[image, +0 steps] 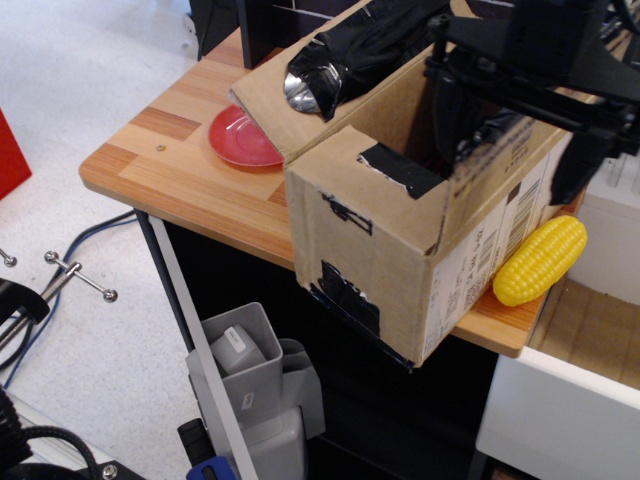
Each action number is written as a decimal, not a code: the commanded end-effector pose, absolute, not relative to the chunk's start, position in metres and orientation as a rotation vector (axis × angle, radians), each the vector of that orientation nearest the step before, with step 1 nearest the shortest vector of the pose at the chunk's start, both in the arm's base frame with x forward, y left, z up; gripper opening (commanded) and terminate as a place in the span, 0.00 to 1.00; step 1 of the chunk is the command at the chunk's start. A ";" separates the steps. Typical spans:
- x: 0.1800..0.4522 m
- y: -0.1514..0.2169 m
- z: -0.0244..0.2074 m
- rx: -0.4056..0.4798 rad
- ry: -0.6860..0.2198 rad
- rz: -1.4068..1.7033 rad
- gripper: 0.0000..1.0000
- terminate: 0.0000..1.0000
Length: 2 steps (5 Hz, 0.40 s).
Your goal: Open small4fbox flaps
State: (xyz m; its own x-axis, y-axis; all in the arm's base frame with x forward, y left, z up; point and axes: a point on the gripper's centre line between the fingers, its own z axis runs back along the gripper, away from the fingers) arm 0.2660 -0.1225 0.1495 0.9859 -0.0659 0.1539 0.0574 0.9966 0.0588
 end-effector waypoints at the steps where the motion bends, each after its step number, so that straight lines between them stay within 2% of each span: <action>1: 0.270 -0.157 0.153 0.034 -0.253 -0.042 1.00 0.00; 2: 0.270 -0.166 0.146 0.033 -0.261 -0.035 1.00 0.00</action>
State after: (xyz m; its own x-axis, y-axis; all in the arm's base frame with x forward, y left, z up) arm 0.2696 -0.1619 0.1360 0.9718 -0.0346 0.2330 0.0238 0.9985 0.0490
